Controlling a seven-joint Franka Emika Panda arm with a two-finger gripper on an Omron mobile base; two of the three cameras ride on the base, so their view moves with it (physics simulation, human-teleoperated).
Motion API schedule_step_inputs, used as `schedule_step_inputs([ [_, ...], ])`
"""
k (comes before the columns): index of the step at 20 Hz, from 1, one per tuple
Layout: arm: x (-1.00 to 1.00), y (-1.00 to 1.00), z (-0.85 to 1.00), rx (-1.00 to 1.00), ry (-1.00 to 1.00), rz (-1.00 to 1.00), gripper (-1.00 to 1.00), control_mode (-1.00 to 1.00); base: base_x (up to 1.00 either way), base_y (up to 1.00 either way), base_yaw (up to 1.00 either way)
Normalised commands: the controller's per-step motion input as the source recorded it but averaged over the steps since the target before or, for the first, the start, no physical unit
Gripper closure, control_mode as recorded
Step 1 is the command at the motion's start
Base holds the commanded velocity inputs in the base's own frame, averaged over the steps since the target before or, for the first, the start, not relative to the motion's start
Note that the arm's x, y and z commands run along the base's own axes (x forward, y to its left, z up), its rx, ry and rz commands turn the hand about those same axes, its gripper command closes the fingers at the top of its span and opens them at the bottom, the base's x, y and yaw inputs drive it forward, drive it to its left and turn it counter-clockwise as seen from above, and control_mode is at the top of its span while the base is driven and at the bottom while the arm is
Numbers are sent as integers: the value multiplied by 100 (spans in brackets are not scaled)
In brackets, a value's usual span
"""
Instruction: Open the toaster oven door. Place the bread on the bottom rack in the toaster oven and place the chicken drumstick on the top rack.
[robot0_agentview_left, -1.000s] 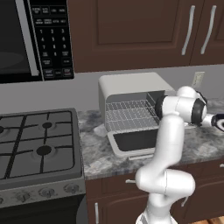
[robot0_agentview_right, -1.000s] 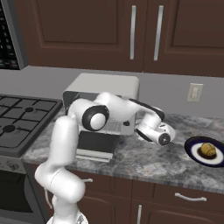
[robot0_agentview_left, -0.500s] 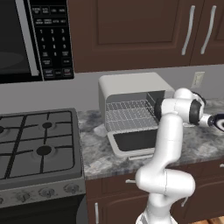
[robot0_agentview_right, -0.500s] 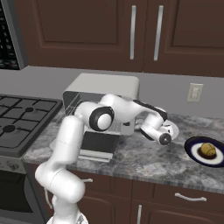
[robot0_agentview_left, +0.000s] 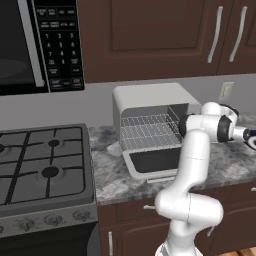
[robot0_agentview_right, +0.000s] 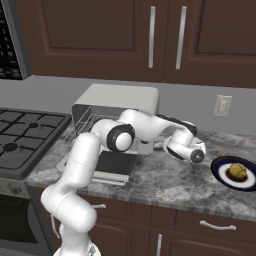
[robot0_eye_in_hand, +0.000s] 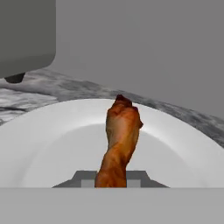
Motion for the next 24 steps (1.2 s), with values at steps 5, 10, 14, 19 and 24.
schedule_step_inputs([
  [5, -27, 0, 9, 0, 0, 0, 100, -100, 0, 0, 0],
  [10, -63, 1, 52, 0, -1, 0, 100, -100, 0, 0, 0],
  [14, -100, 15, 100, 0, 0, 11, 100, -100, 0, 0, 0],
  [19, -100, 61, 93, -9, 0, 25, 100, -100, 0, 0, 0],
  [24, -100, 87, 96, -10, 1, 28, 100, -100, 0, 0, 0],
])
